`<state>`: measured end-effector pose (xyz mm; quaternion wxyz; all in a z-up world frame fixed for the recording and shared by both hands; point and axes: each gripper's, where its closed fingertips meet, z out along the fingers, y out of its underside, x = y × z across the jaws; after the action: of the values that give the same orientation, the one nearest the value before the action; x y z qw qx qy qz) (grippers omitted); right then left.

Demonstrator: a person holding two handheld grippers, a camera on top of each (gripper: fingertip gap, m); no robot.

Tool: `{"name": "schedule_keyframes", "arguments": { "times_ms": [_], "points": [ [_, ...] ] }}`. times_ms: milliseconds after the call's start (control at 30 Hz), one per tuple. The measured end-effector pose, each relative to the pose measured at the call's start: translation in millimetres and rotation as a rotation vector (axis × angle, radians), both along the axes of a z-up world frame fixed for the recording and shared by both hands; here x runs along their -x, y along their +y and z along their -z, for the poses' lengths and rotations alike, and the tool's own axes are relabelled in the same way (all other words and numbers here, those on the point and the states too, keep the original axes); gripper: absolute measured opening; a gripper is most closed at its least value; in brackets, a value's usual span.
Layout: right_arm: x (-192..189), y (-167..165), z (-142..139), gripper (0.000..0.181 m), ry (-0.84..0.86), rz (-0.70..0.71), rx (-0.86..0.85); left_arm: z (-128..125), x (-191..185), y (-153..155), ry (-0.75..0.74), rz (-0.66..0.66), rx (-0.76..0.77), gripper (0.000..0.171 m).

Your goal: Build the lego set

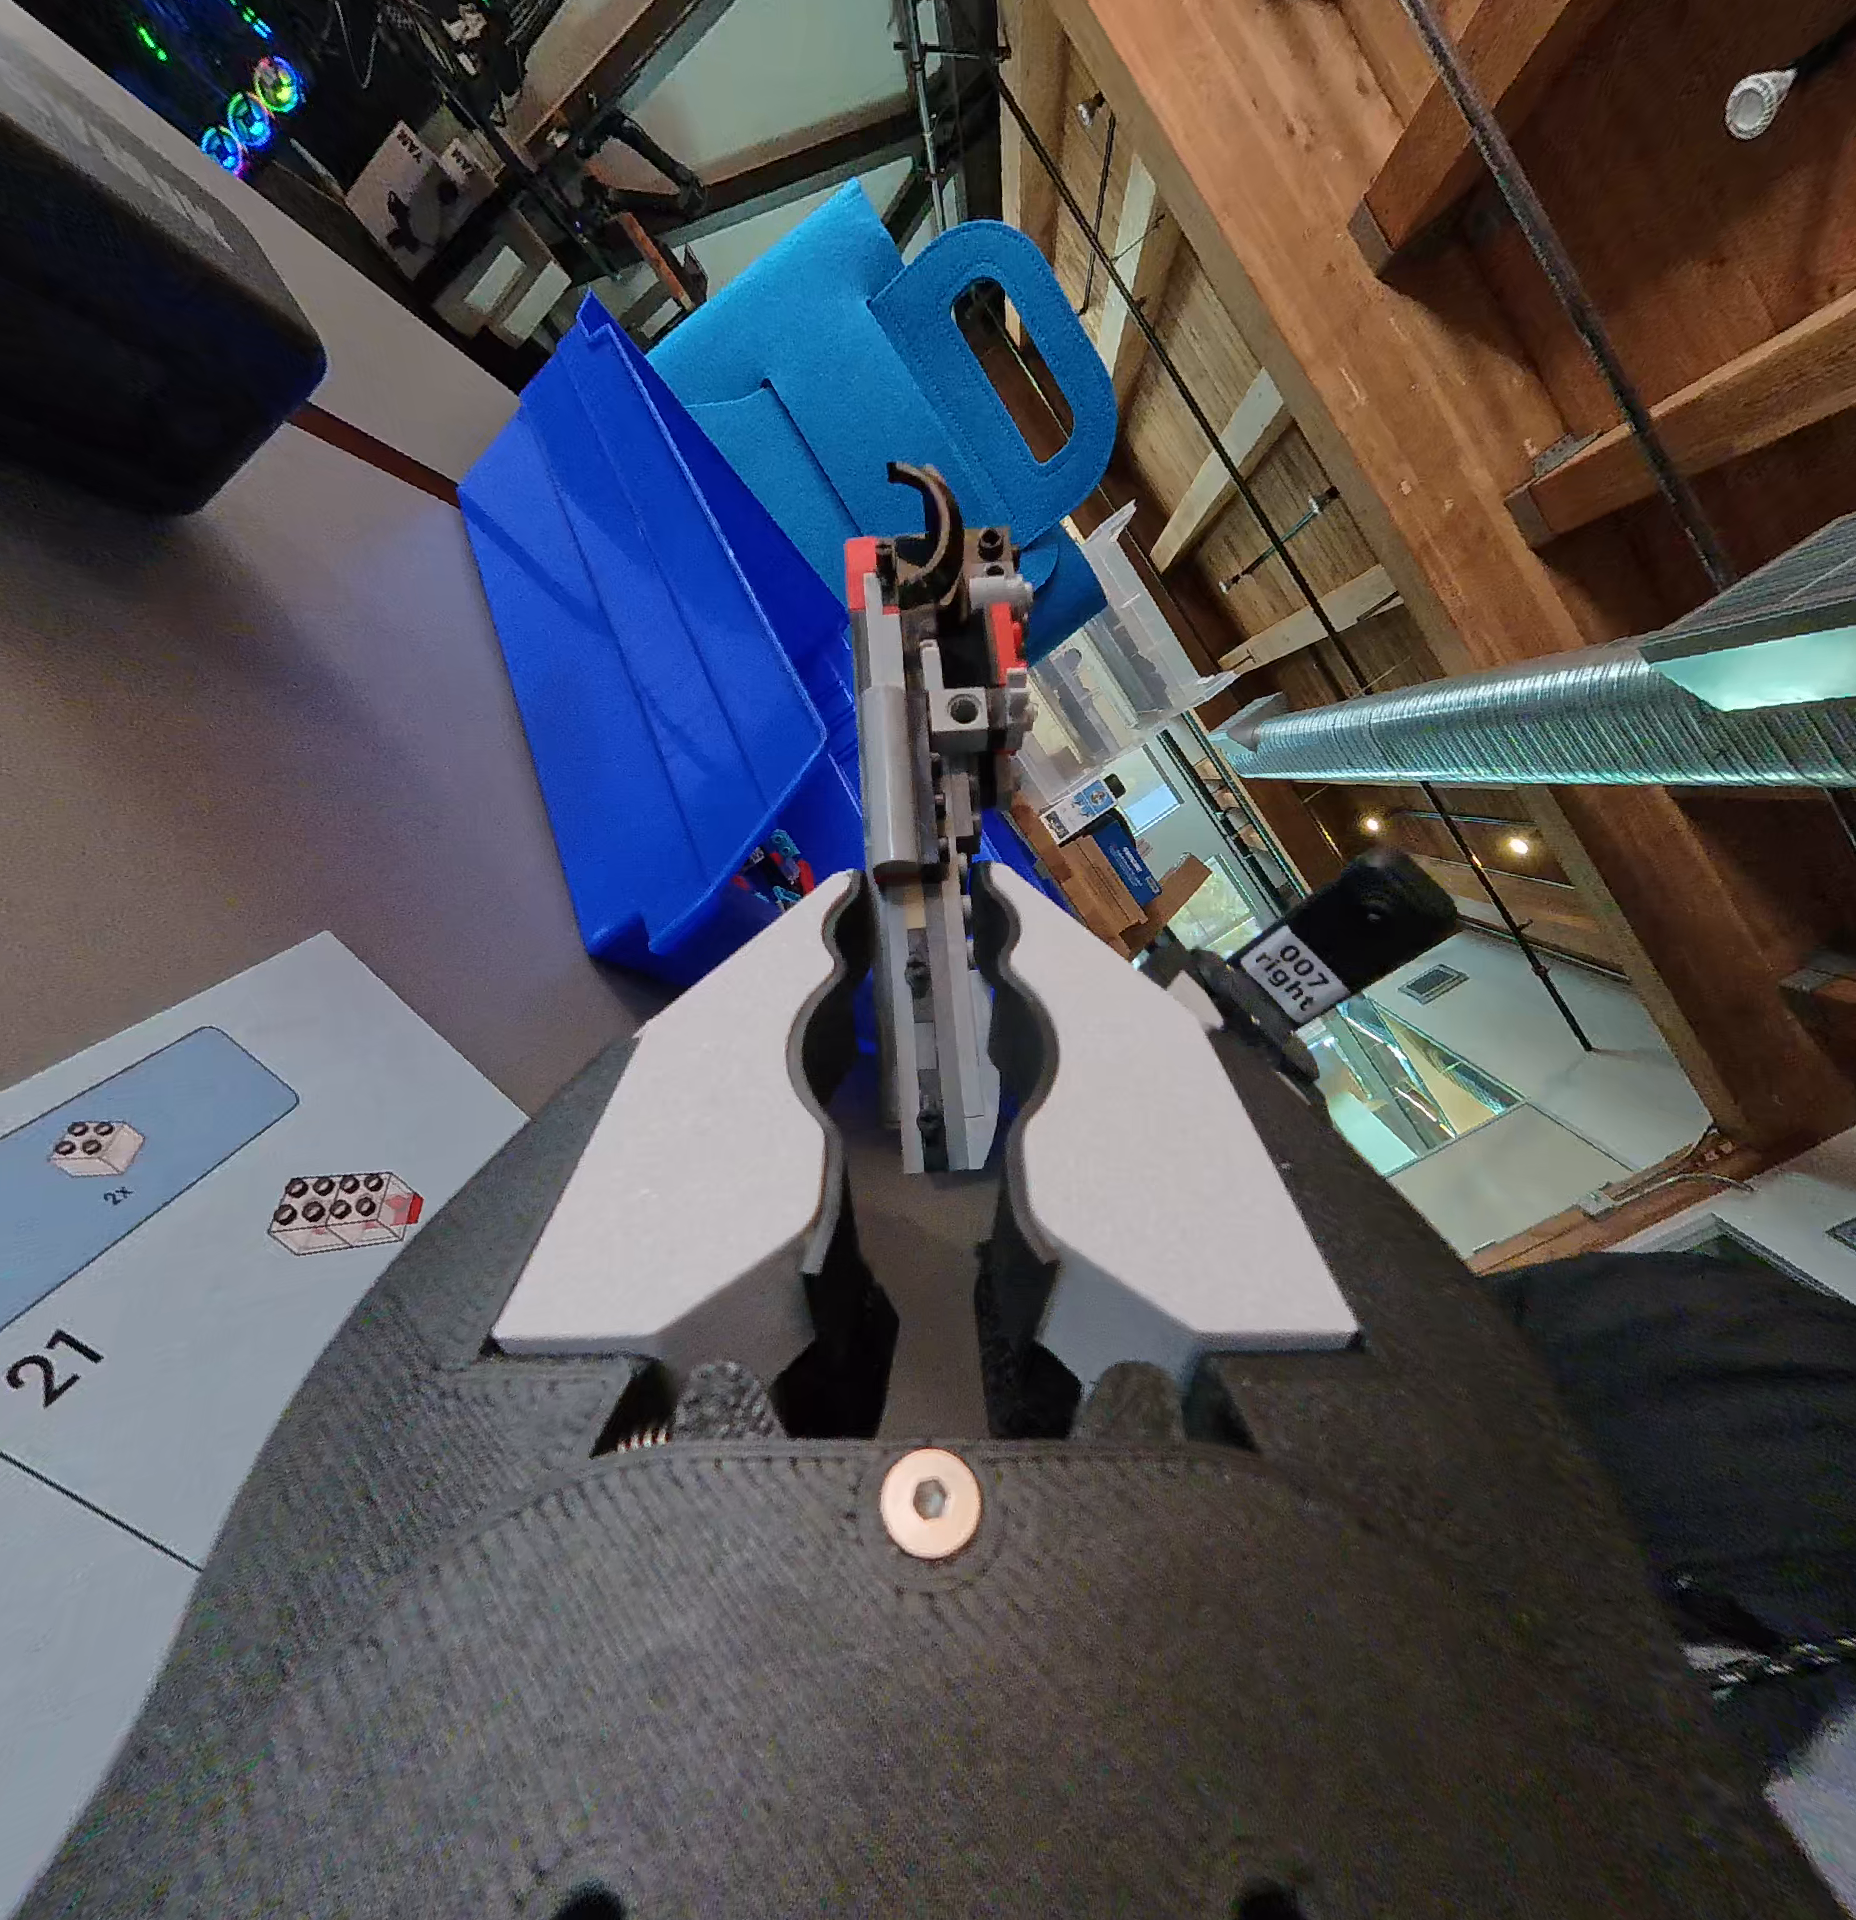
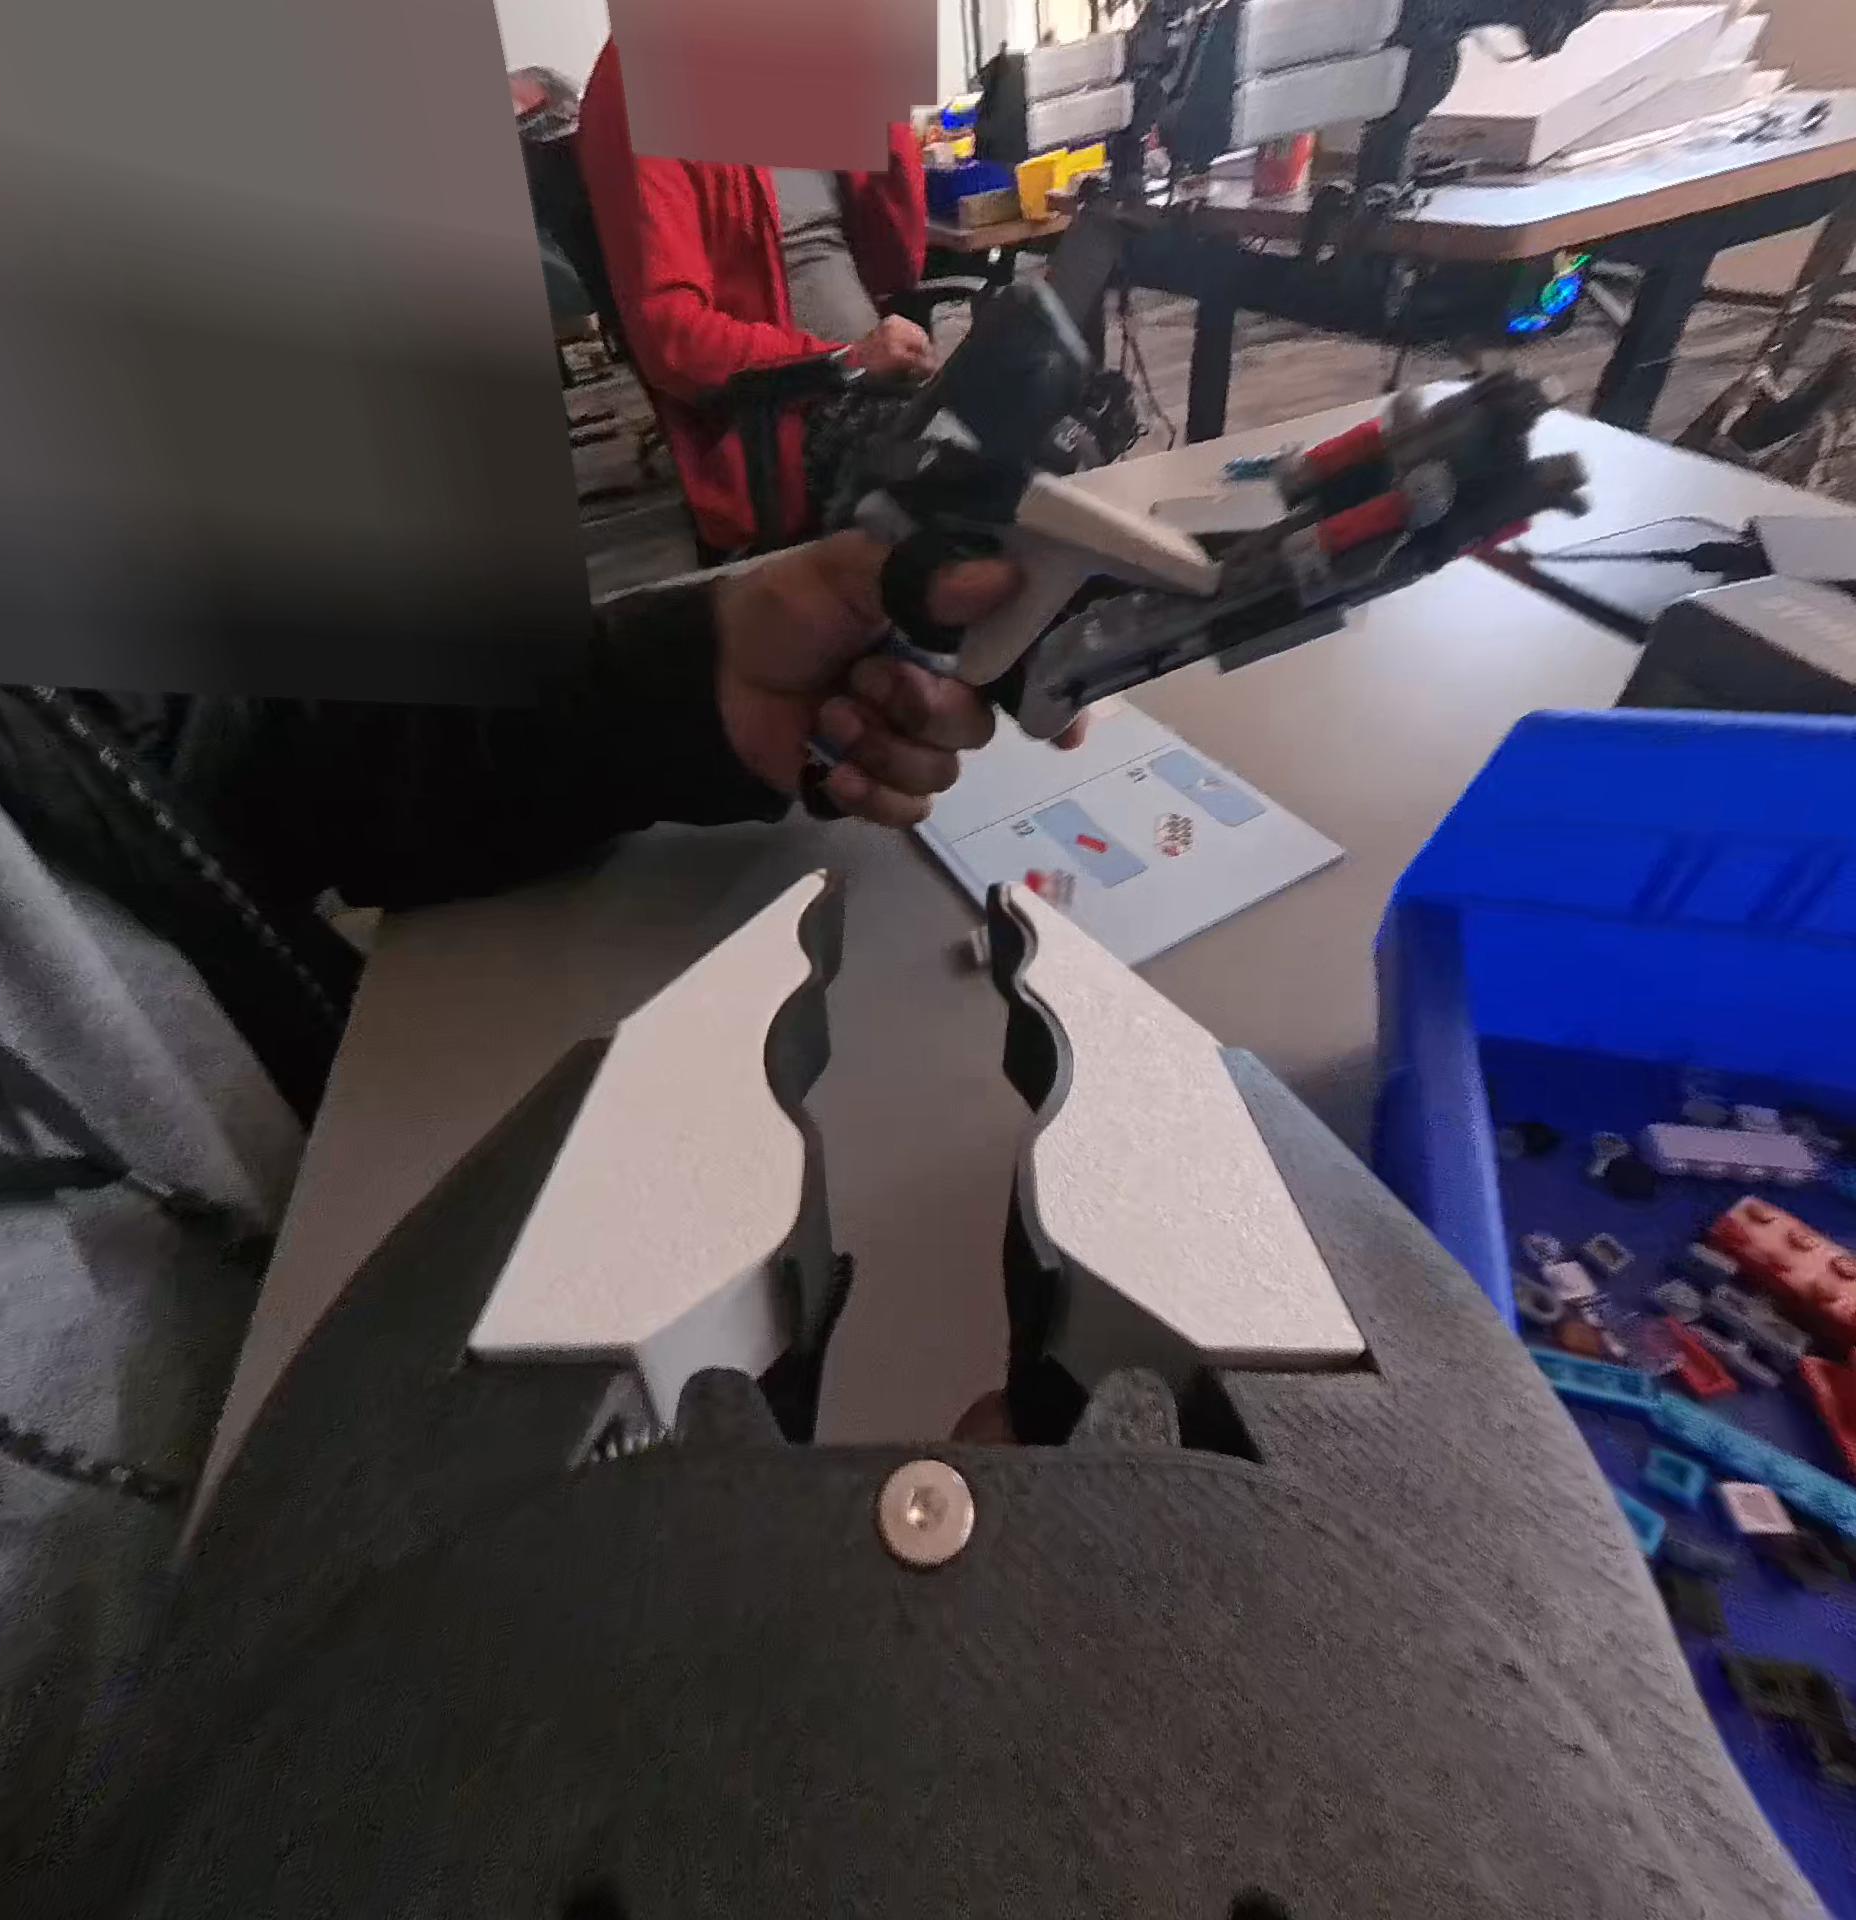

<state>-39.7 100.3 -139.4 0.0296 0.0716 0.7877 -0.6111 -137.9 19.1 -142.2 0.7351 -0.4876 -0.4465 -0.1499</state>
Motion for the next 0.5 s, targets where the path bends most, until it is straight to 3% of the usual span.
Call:
{"name": "schedule_keyframes", "arguments": {
  "times_ms": [100,300,500],
  "points": [
    [-31,15,27,0.029,0.013,-0.087,-0.087,-1,-1,1,0.002,0.004,-0.005,0.018],
    [-76,59,109,0.031,0.164,-0.264,-0.45,-8,-4,3,0.011,0.014,-0.021,0.018],
    [-80,58,118,0.025,0.188,-0.316,-0.507,-3,-4,5,-0.06,0.027,-0.066,0.018]
  ]
}}
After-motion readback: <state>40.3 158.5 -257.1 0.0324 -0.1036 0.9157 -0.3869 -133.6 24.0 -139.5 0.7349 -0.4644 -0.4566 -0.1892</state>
